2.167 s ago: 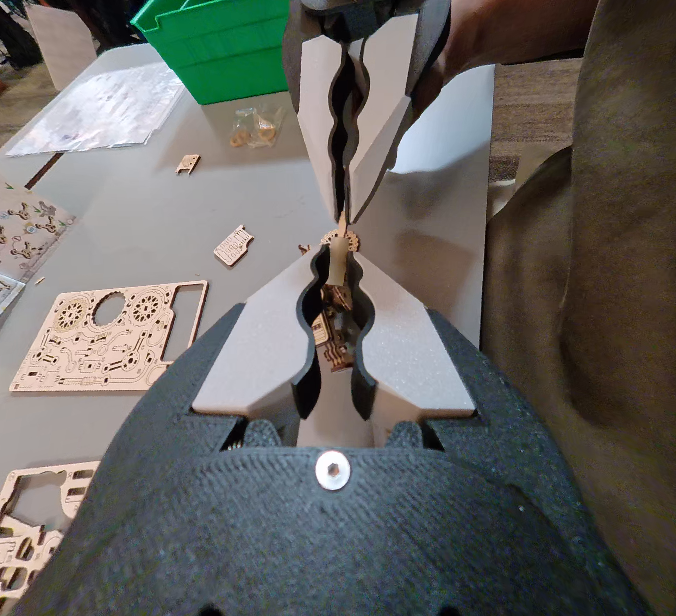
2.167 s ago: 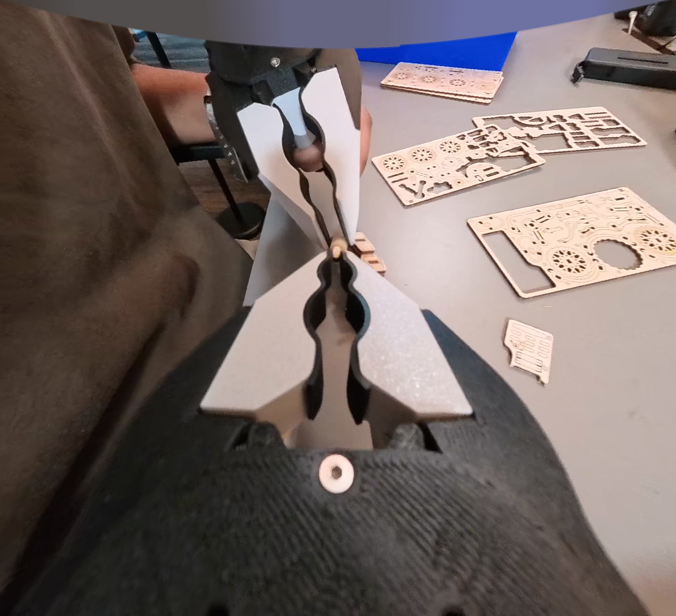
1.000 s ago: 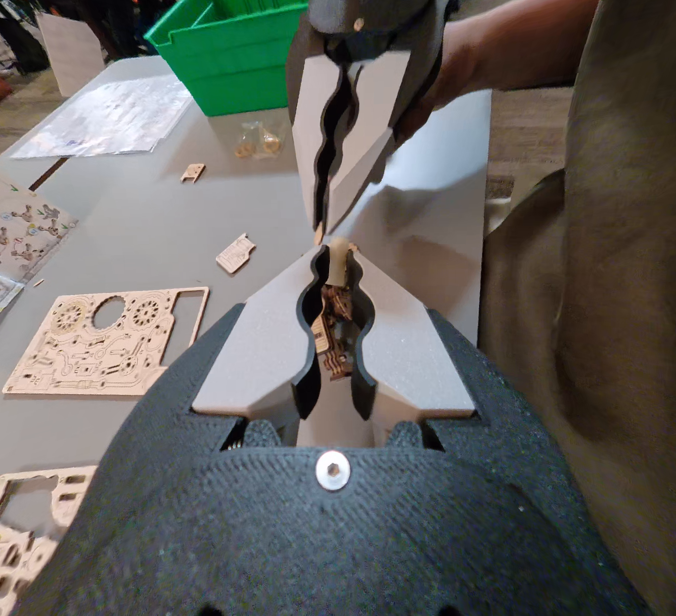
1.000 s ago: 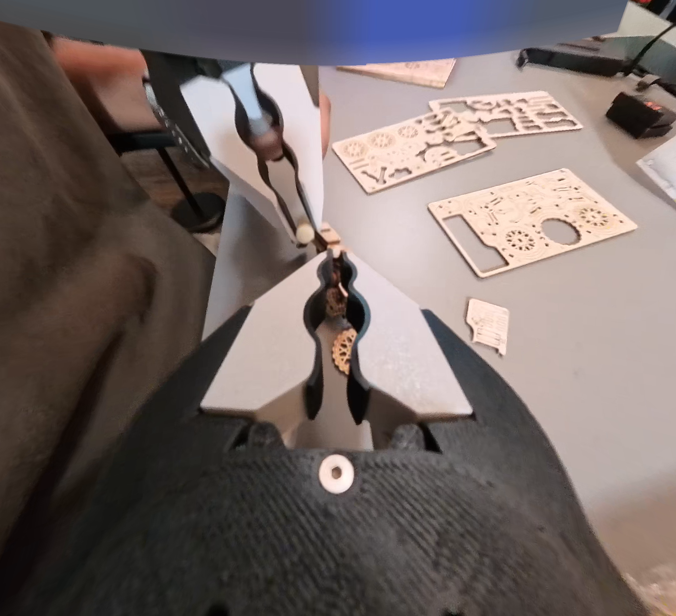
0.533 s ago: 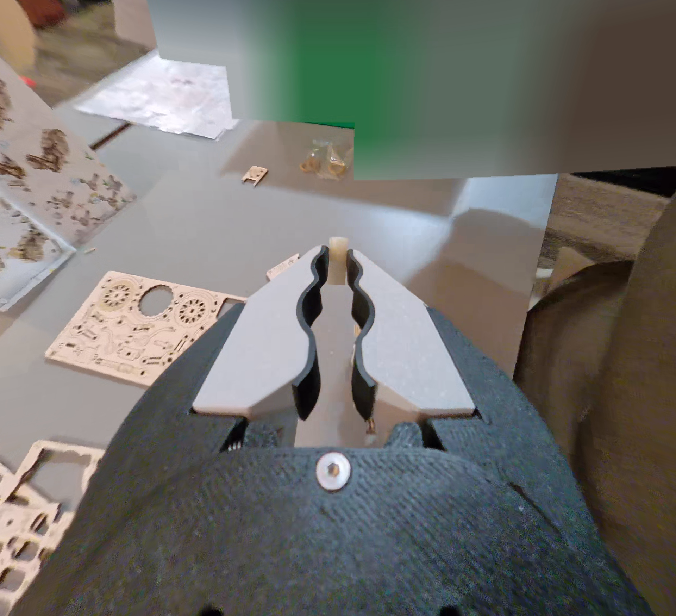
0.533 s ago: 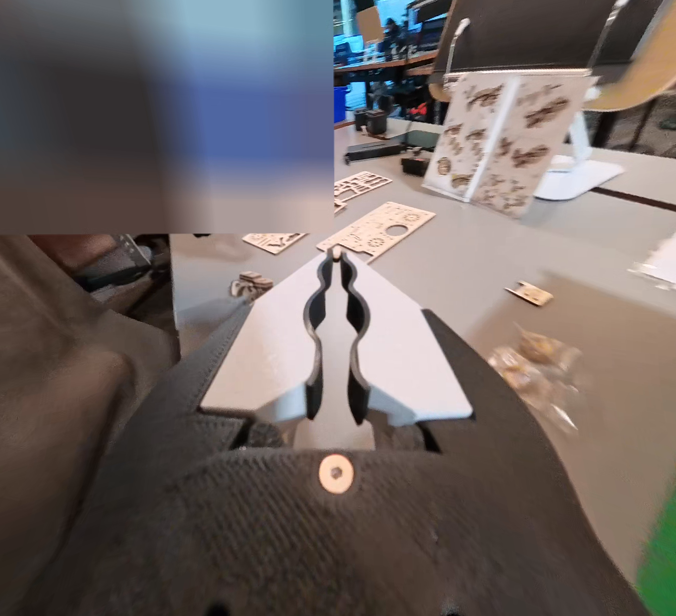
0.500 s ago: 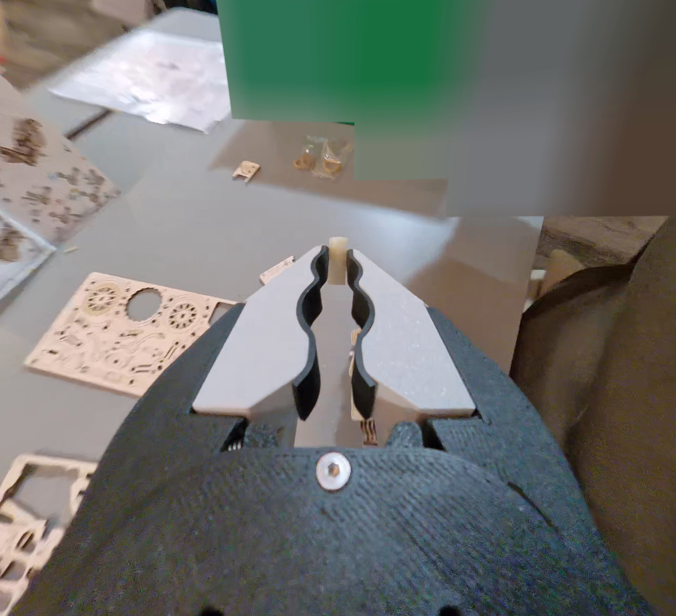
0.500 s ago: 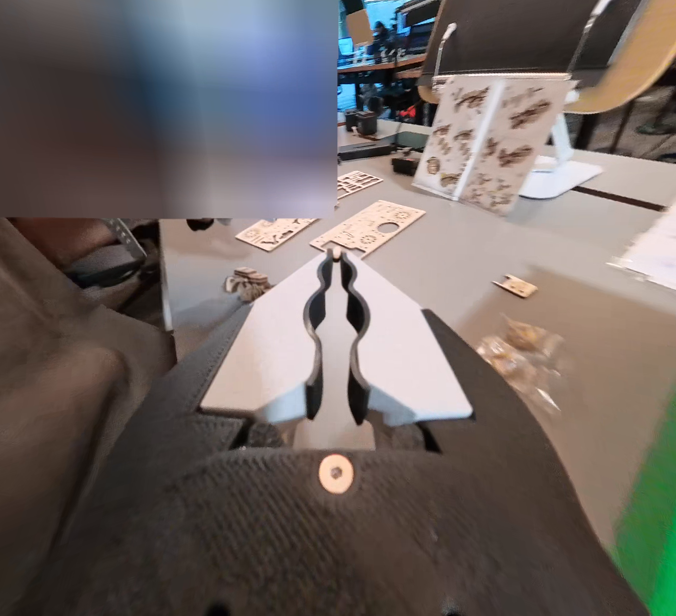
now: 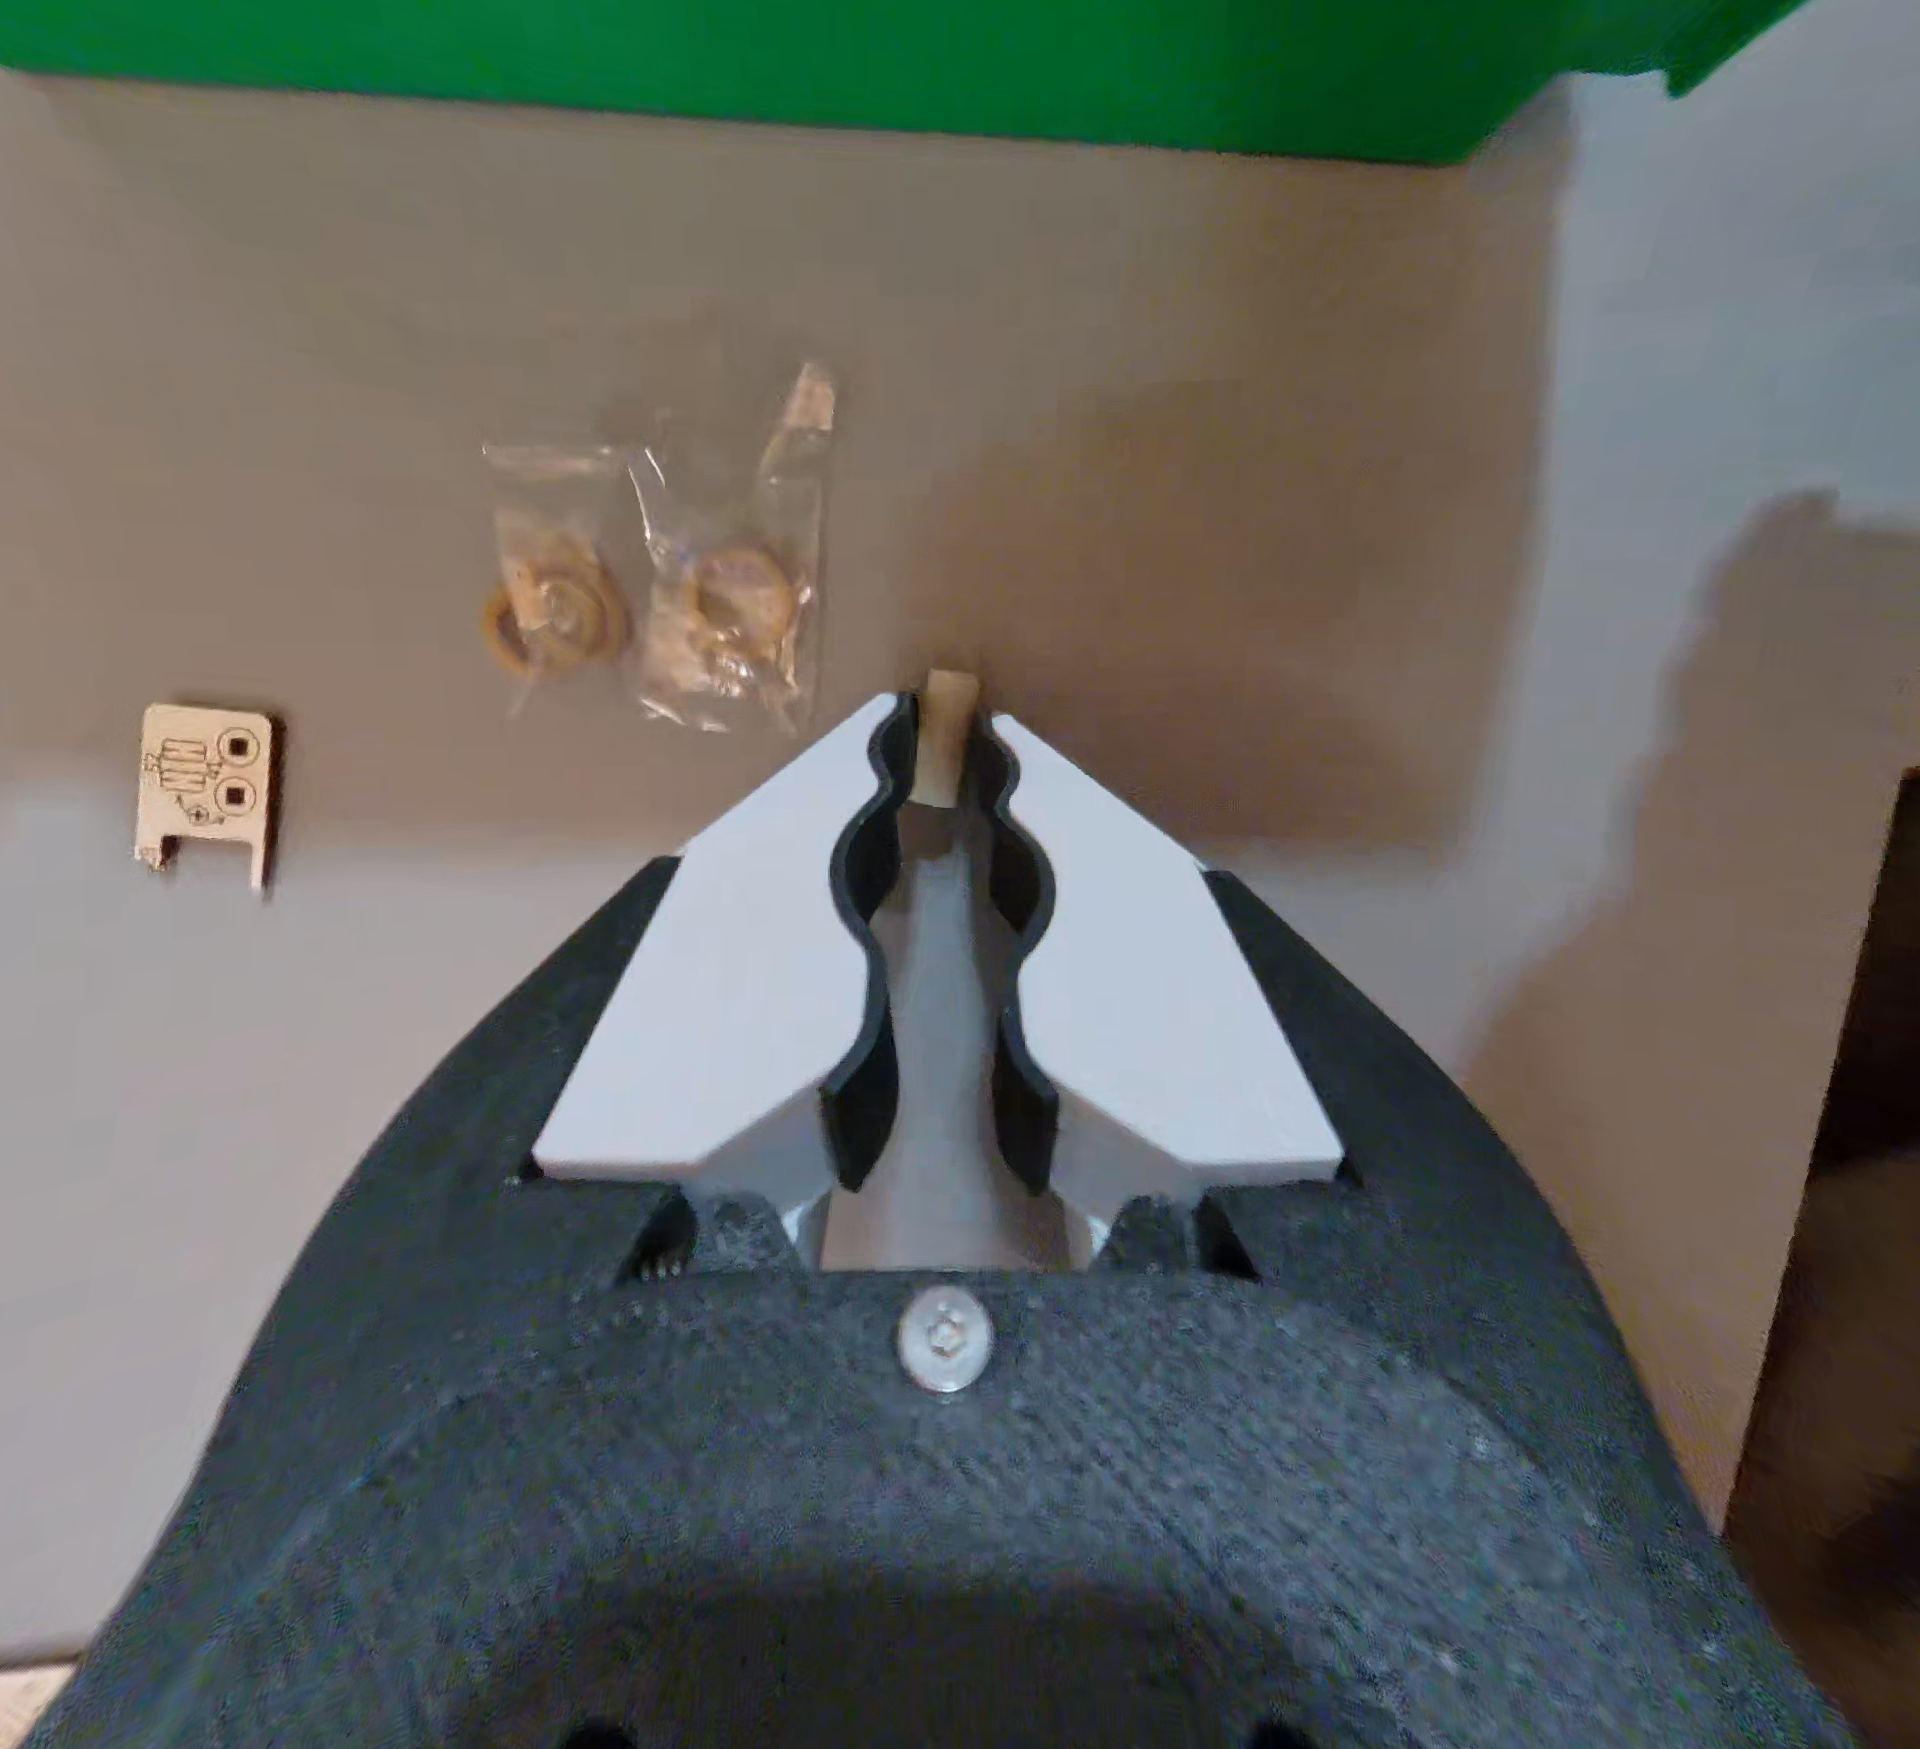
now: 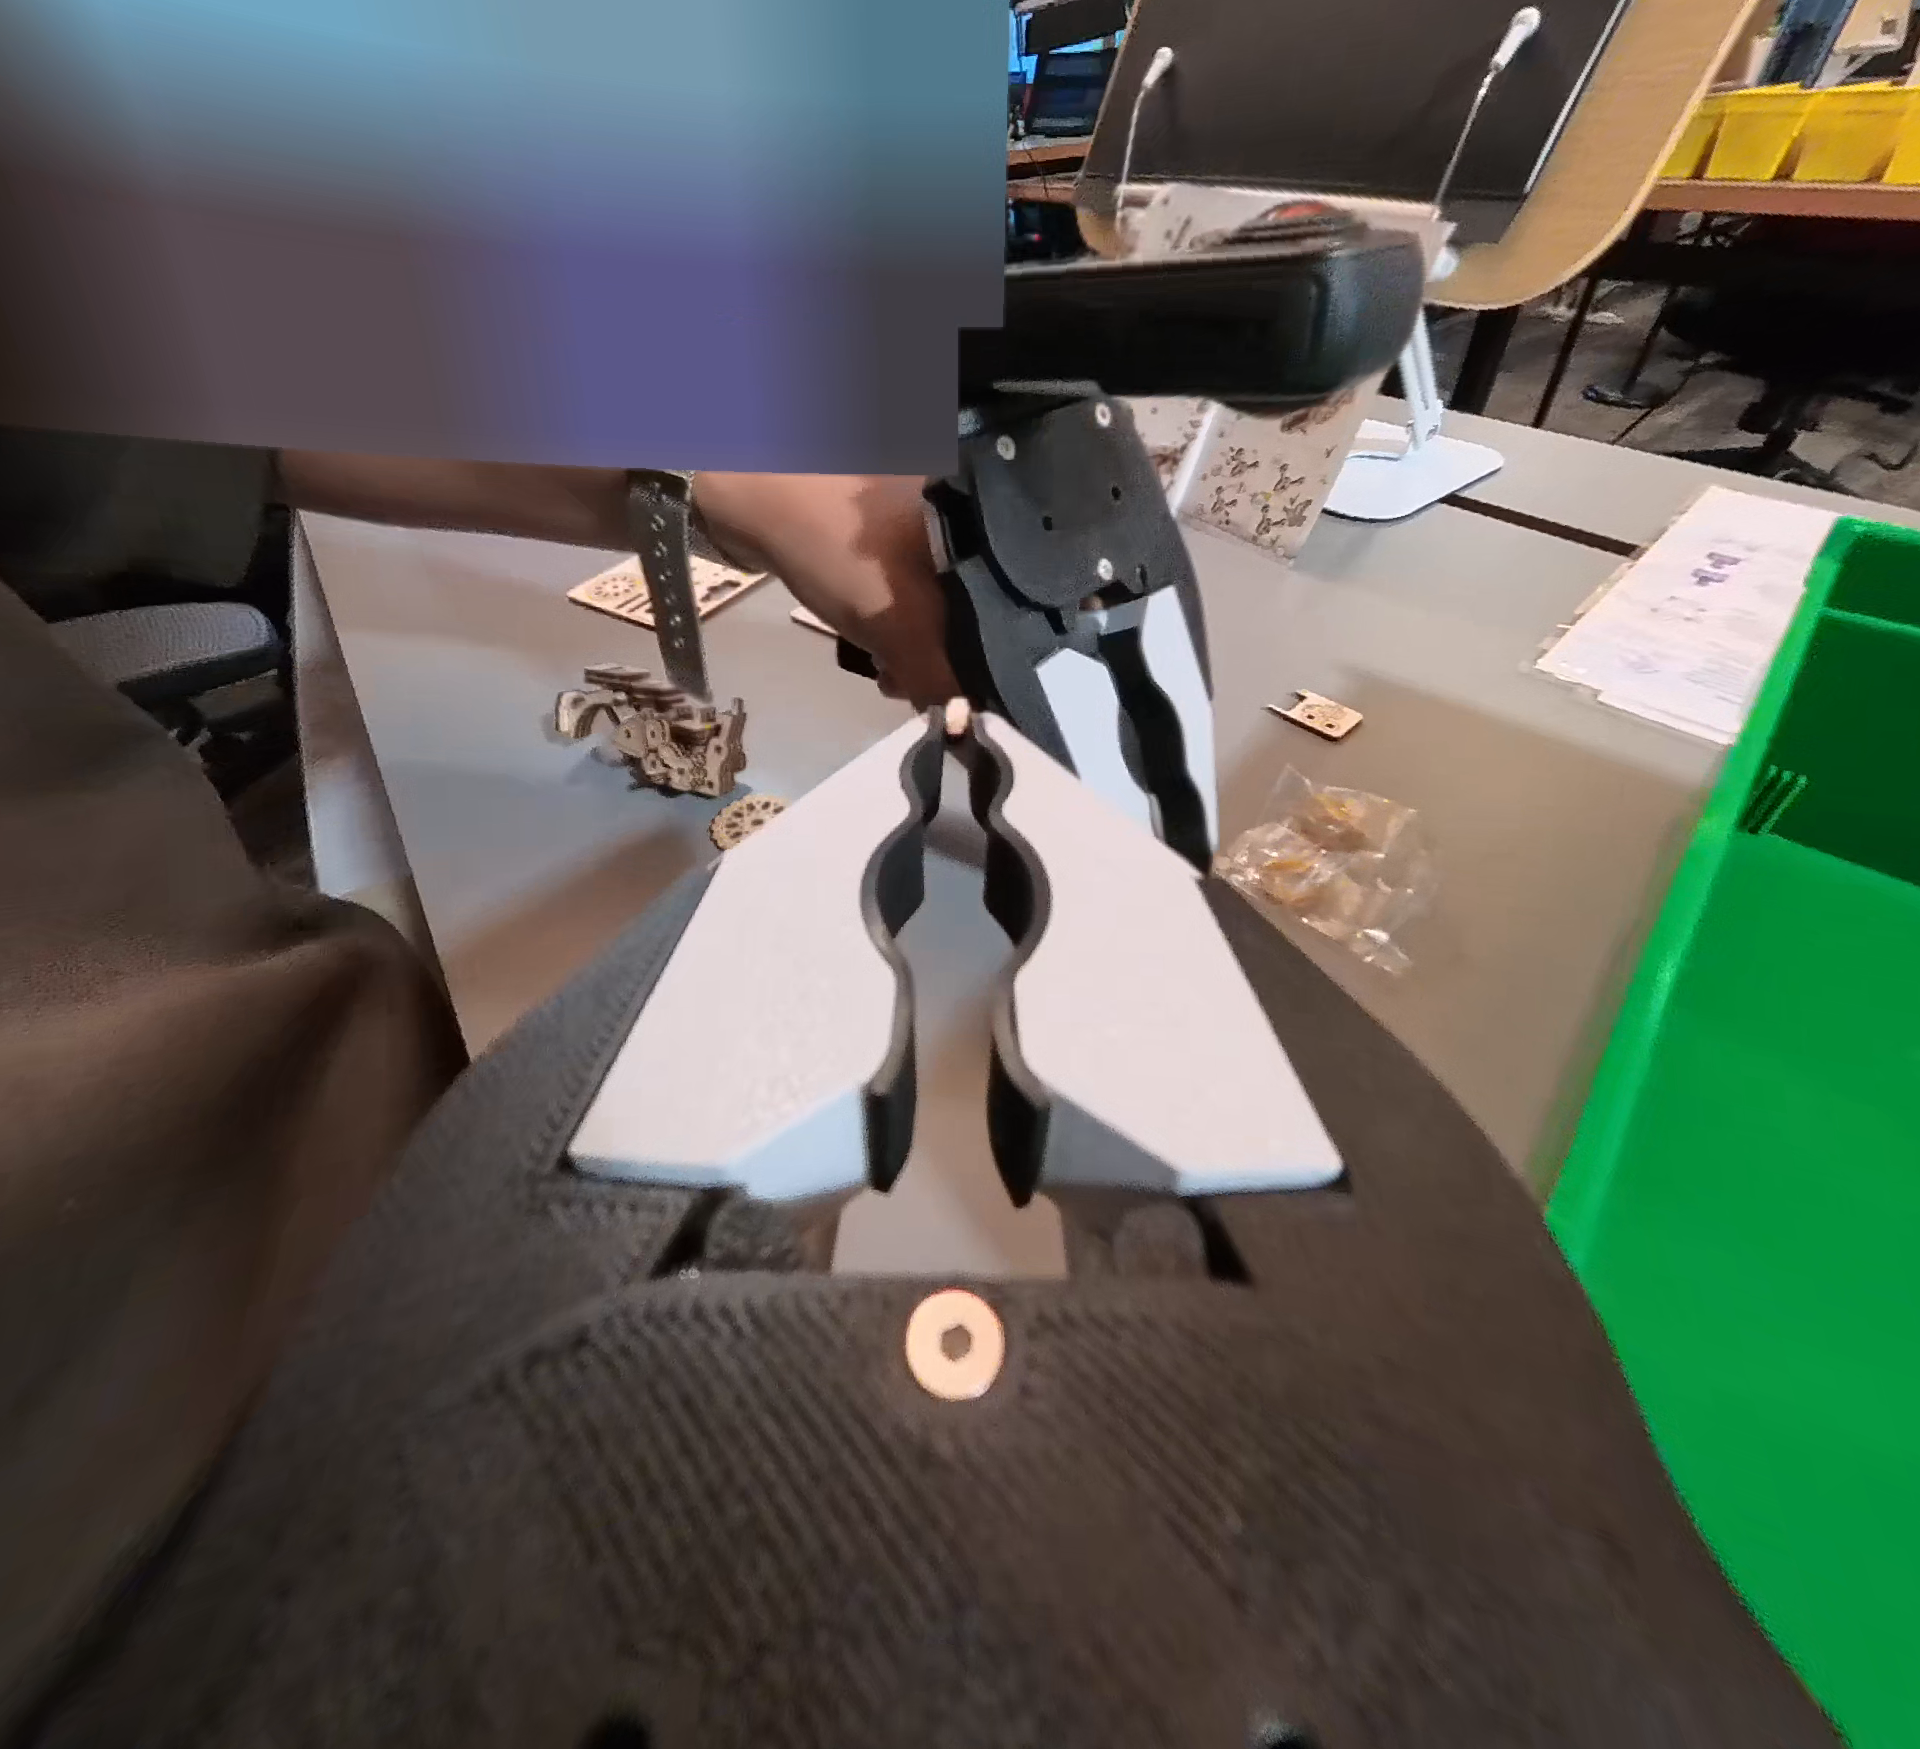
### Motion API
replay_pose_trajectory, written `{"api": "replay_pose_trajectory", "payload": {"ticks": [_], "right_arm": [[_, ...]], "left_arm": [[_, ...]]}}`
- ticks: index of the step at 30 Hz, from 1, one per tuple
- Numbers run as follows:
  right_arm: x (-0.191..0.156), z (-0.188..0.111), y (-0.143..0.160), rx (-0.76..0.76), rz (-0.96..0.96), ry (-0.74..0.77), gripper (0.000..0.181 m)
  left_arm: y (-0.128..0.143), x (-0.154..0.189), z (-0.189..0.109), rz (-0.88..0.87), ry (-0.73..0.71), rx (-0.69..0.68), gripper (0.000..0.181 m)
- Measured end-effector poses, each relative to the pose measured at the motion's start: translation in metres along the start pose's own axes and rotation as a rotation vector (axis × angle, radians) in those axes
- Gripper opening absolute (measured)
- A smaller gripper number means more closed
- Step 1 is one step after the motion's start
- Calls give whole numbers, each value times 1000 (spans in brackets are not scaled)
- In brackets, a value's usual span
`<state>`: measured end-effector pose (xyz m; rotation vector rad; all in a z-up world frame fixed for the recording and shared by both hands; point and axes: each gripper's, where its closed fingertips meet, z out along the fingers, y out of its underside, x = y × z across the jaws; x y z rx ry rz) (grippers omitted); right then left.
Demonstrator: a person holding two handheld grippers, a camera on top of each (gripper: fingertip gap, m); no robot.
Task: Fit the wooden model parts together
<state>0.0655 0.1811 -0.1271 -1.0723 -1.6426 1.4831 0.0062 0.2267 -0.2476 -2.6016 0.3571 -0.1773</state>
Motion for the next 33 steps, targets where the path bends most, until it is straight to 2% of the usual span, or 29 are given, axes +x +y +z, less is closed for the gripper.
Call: {"api": "replay_pose_trajectory", "payload": {"ticks": [1,4,8,12,15,19,24,27,30,33], "right_arm": [[2,-1,0,3,9,4,2],[2,-5,-1,17,36,3,2],[-3,-5,5,-2,39,-4,2],[-9,1,15,-61,1,-3,2],[-15,11,17,-74,6,-23,2],[-40,37,14,-61,99,-115,2],[-86,71,28,-158,106,-221,2],[-109,84,41,-222,91,-239,2],[-123,93,56,-287,101,-245,2],[-129,99,73,-370,99,-225,2]], "left_arm": [[-2,0,1,-9,-8,1,16],[-1,5,-14,-51,4,39,37],[20,11,-71,-155,-19,158,40],[81,17,-128,-291,-98,254,42],[130,30,-149,-437,-97,324,43],[166,55,-145,-562,-20,360,48],[182,65,-129,-528,-28,295,48],[187,69,-120,-527,-13,273,35],[184,73,-117,-538,20,299,14],[184,78,-117,-587,82,329,15]]}}
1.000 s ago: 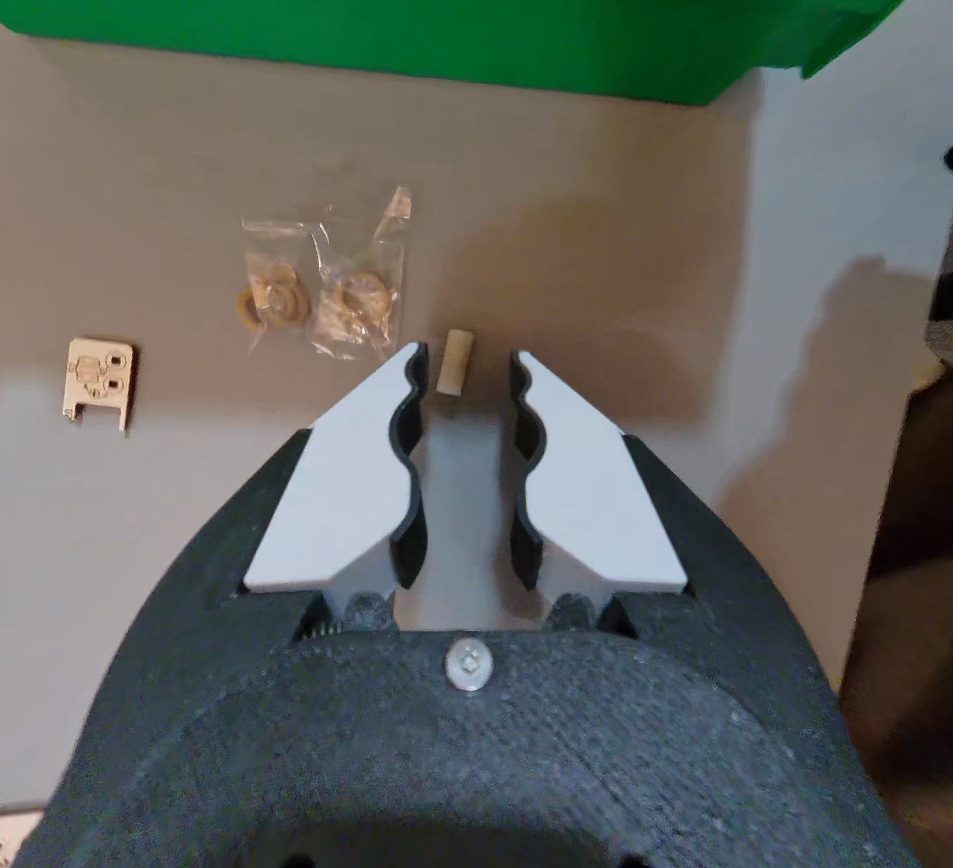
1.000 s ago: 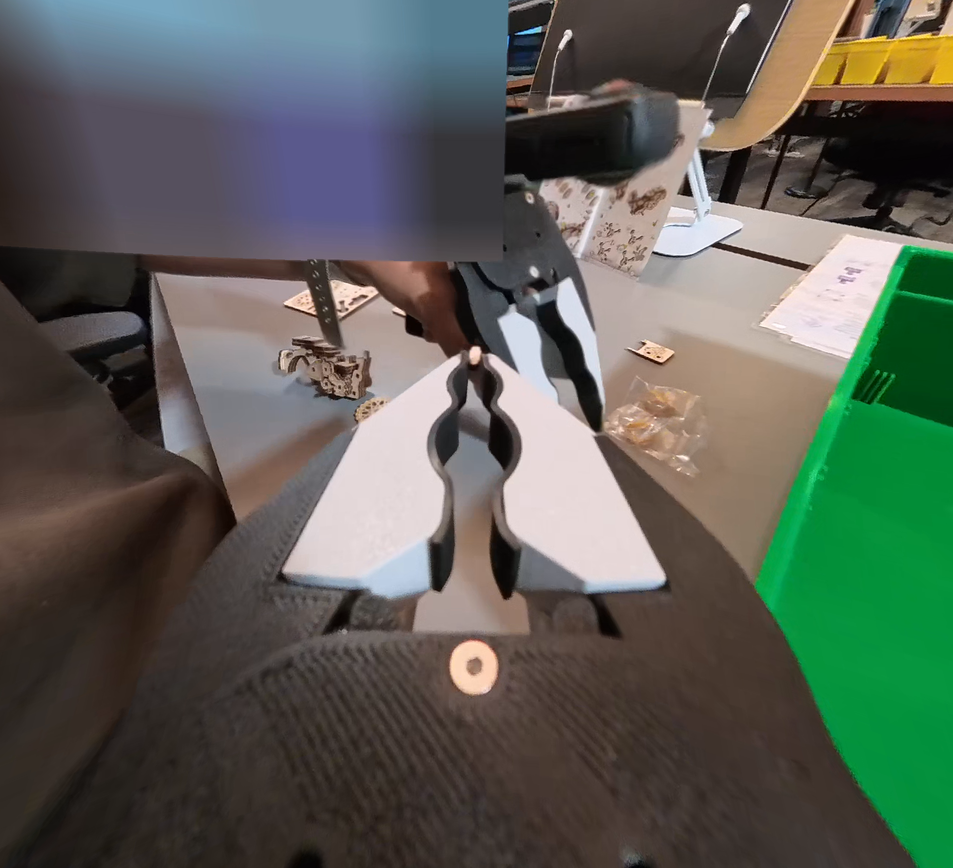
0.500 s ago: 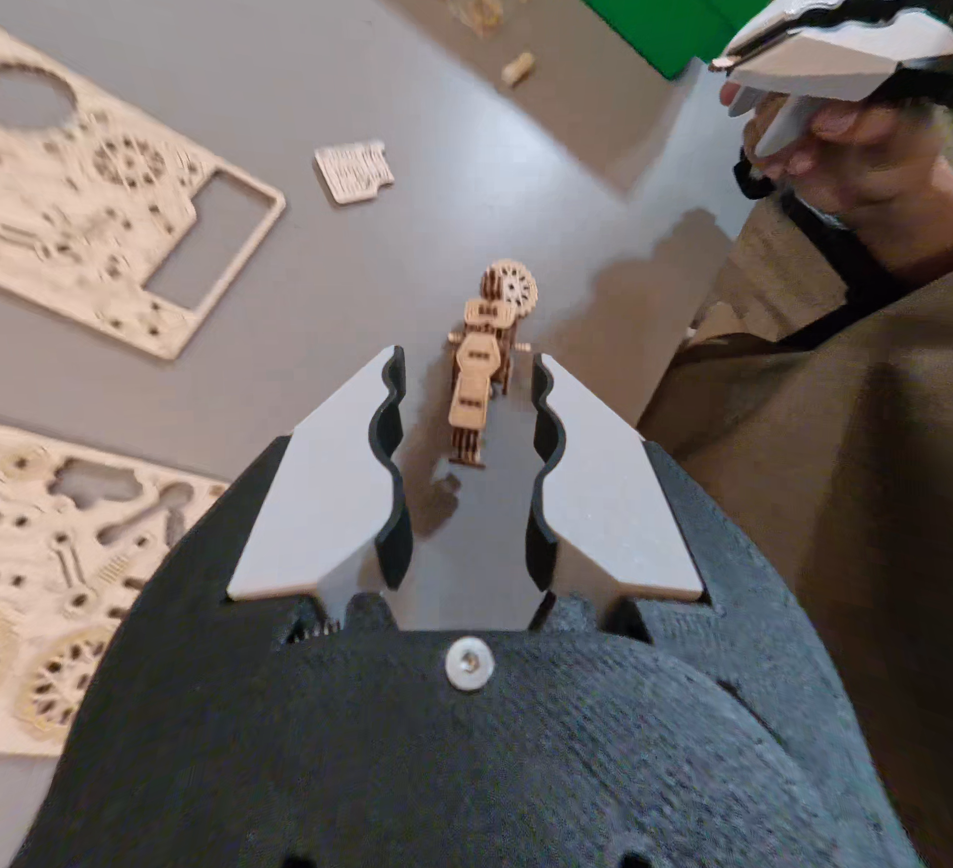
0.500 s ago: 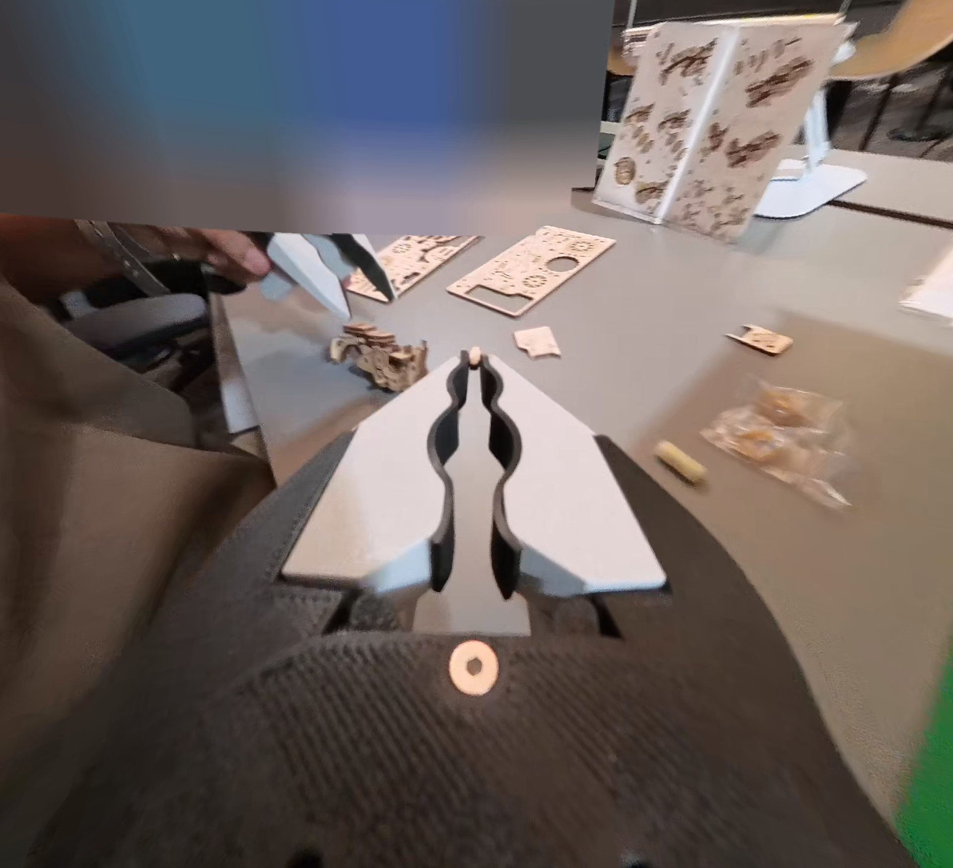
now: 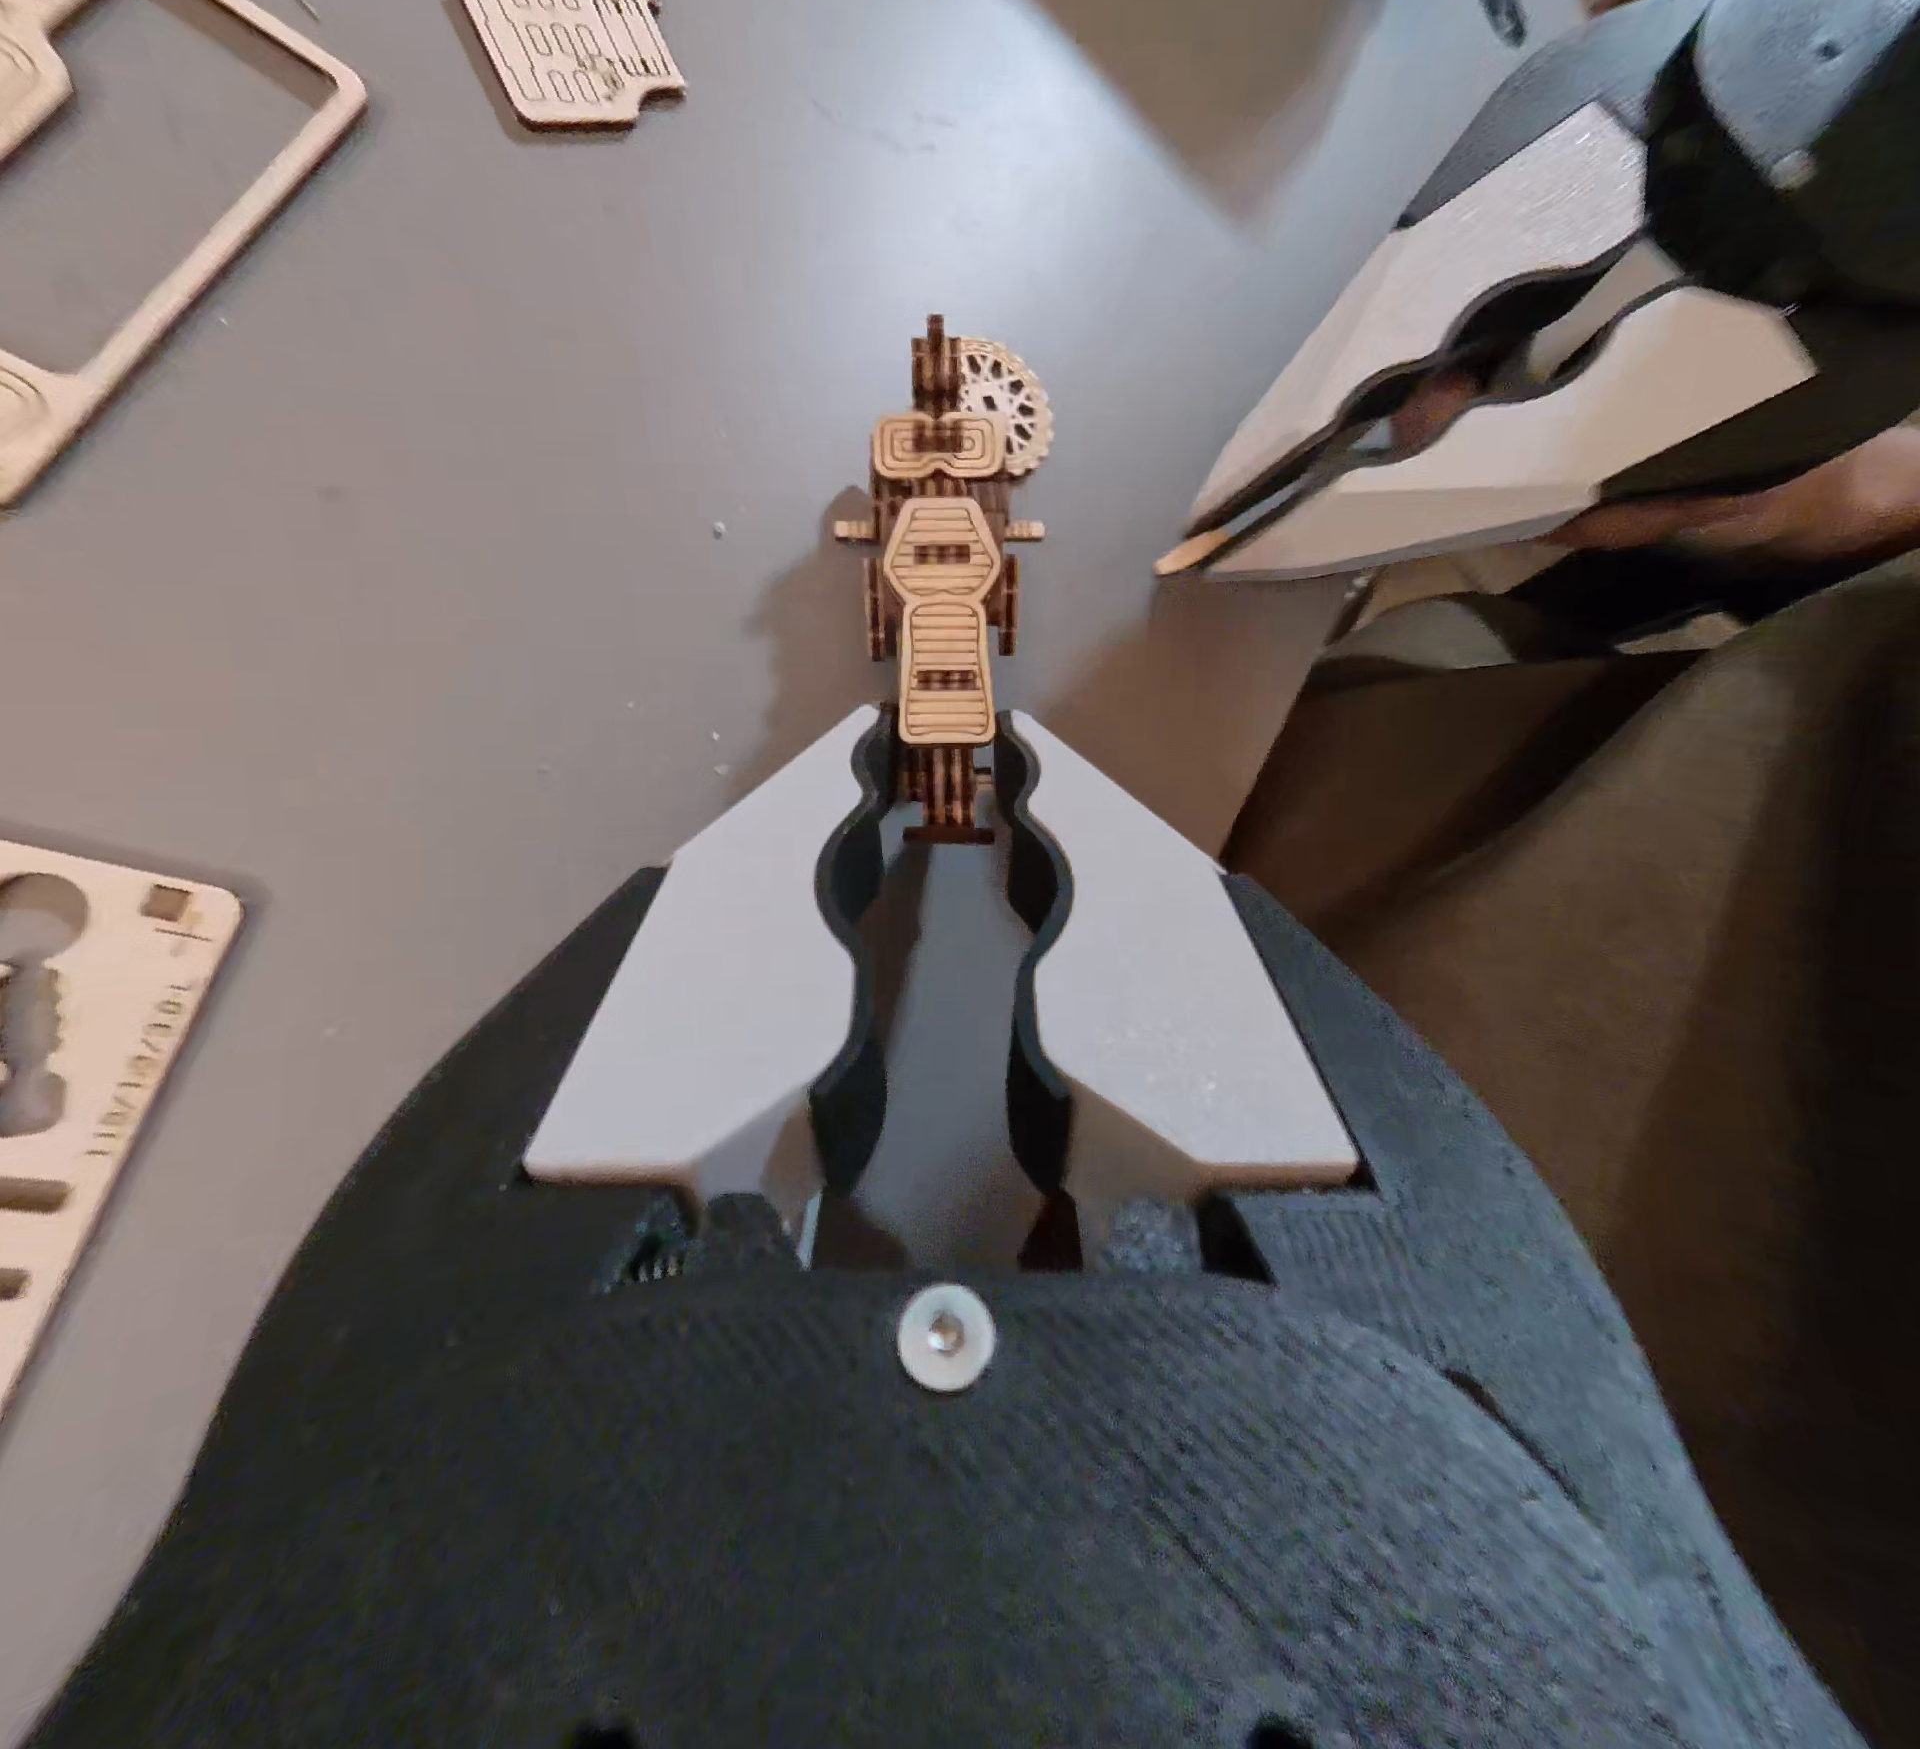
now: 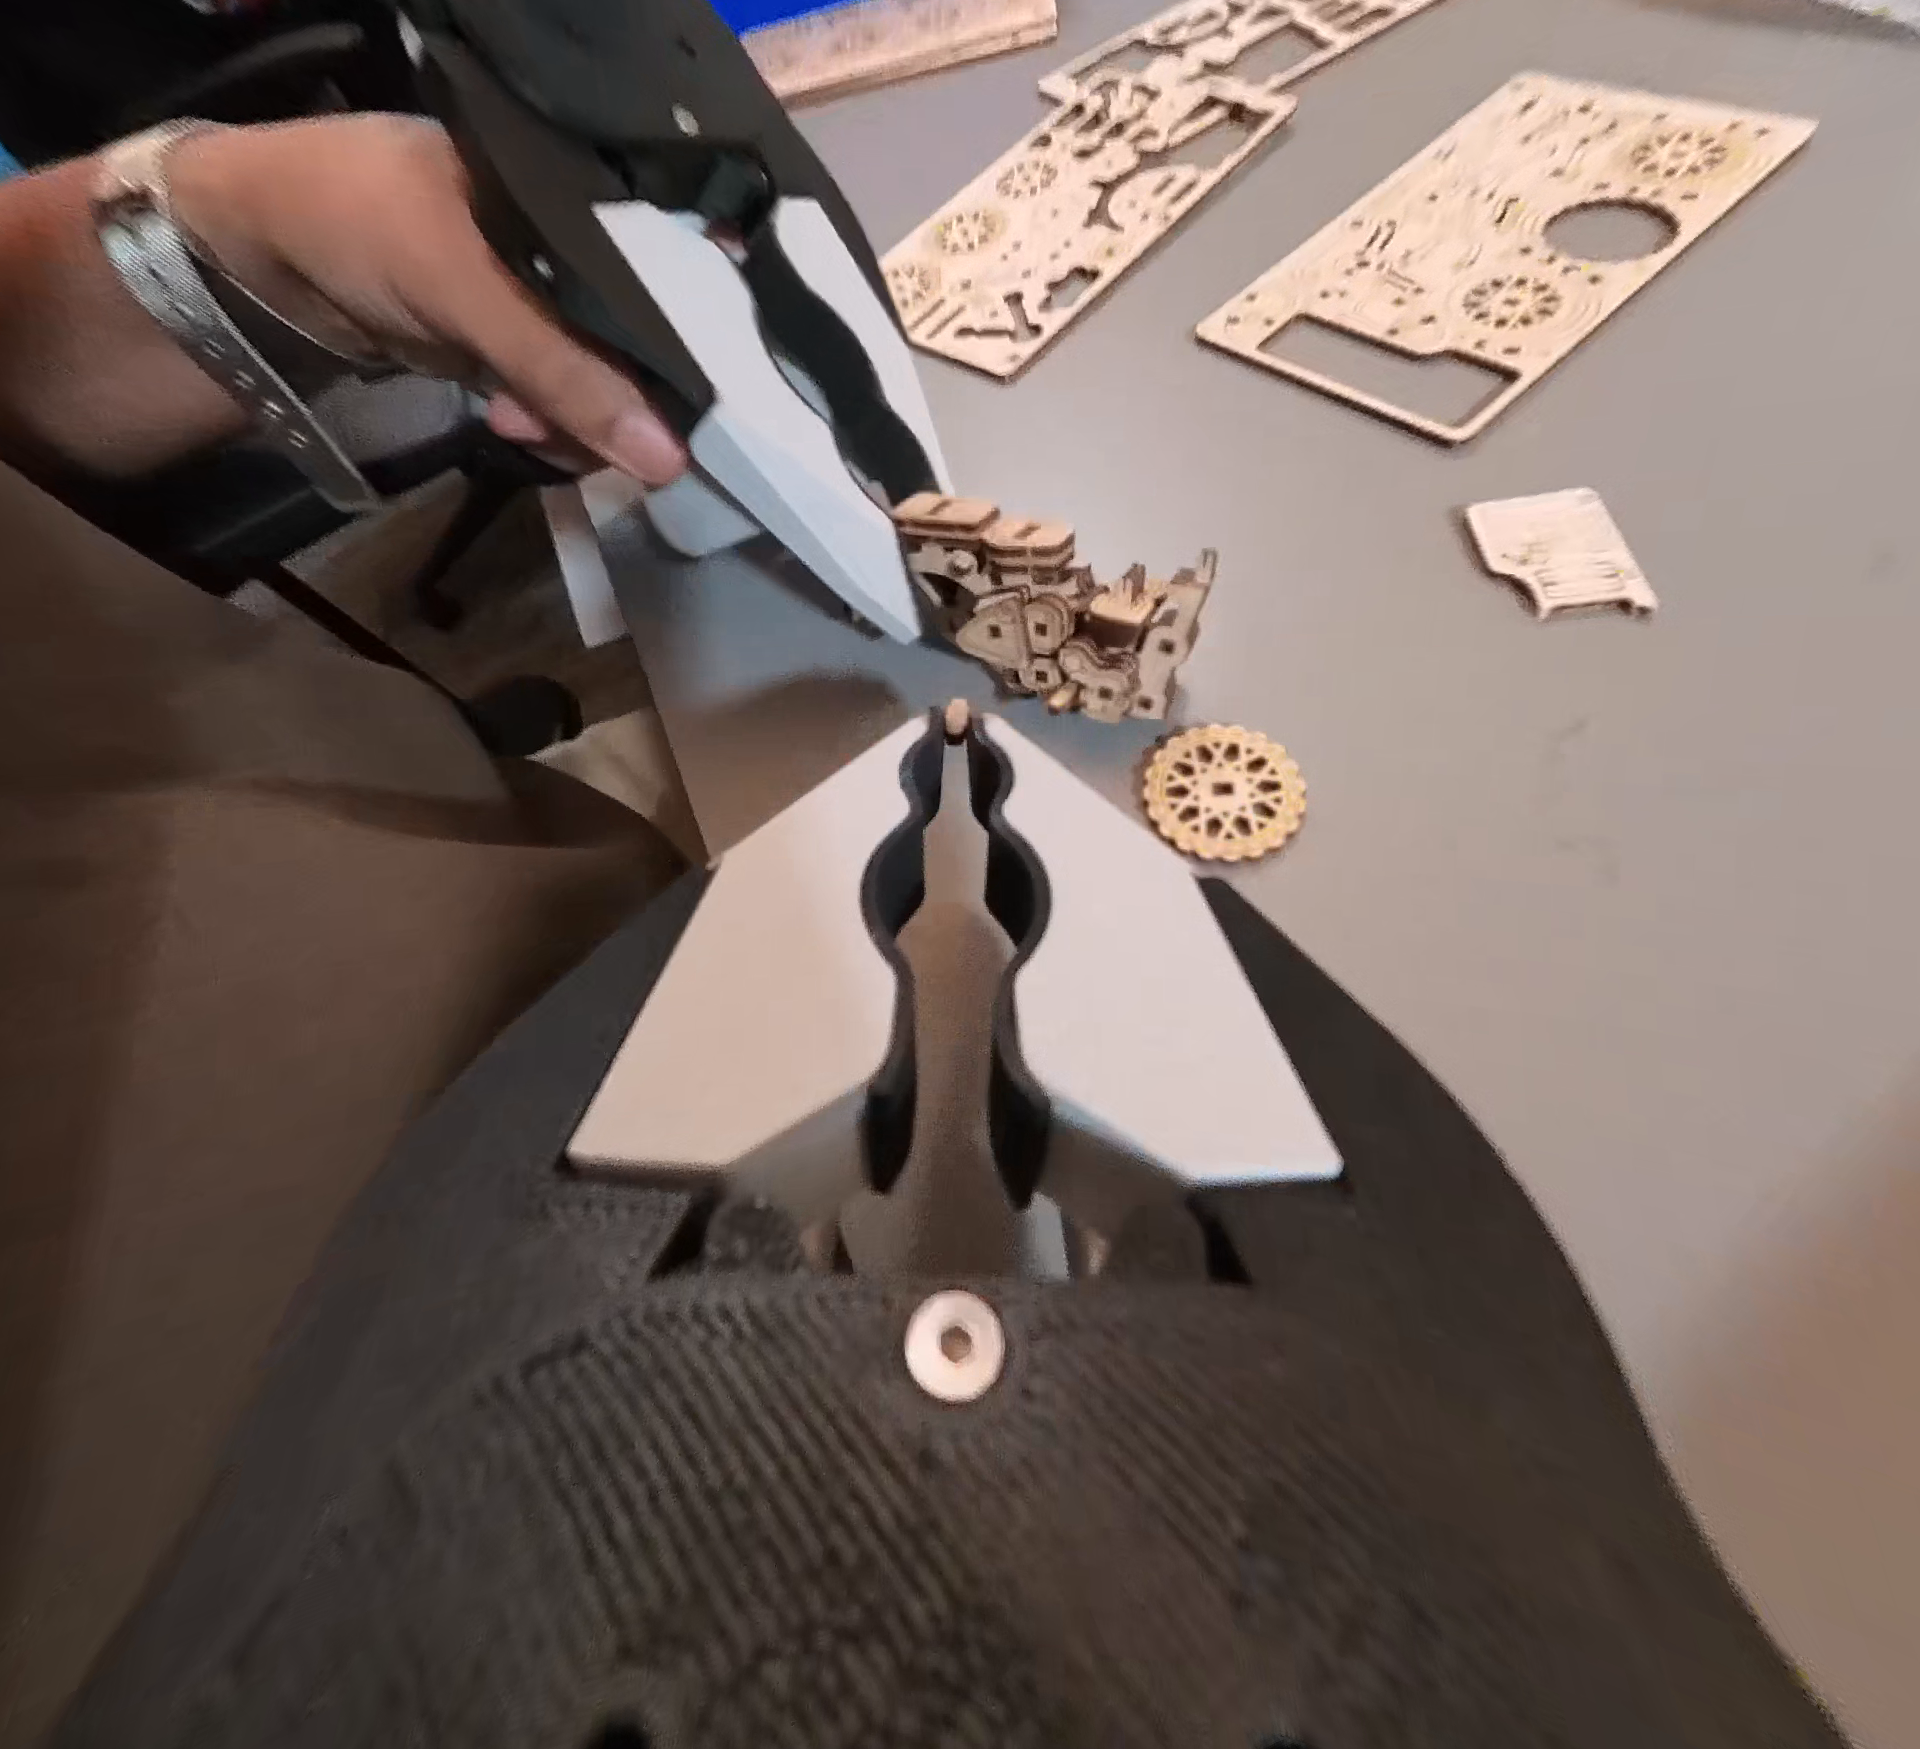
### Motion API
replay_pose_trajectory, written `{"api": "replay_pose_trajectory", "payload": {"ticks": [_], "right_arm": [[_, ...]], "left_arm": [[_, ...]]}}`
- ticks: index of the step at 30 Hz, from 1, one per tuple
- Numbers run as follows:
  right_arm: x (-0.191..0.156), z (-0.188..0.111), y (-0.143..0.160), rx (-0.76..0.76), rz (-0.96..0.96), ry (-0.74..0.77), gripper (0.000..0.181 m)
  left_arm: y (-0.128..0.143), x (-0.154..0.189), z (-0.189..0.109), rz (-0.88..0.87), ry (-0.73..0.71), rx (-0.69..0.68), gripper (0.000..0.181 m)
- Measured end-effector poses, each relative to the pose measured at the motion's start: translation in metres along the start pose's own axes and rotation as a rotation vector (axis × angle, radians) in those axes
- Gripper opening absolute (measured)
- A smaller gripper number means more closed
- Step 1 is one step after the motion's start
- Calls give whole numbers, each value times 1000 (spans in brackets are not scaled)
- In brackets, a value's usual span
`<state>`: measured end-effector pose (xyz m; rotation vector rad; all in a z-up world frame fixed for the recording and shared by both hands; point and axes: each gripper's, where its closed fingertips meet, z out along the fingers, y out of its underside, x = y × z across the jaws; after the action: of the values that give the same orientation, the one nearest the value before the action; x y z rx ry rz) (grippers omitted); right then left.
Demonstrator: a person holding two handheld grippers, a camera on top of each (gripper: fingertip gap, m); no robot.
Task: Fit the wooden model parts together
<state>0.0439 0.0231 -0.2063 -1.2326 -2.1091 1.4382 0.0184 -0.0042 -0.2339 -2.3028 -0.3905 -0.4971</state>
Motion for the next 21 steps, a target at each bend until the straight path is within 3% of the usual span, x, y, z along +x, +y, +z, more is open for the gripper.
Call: {"api": "replay_pose_trajectory", "payload": {"ticks": [3,11,16,21], "right_arm": [[0,9,5,-49,-38,46,2],[-14,31,17,-161,-111,42,2],[-6,32,9,-135,-94,54,2],[0,32,2,-101,-131,110,2]], "left_arm": [[8,13,-2,-105,122,-10,27],[1,12,-8,-213,194,115,14],[-3,12,-8,-278,240,158,13],[-18,13,-16,-485,382,276,13]]}}
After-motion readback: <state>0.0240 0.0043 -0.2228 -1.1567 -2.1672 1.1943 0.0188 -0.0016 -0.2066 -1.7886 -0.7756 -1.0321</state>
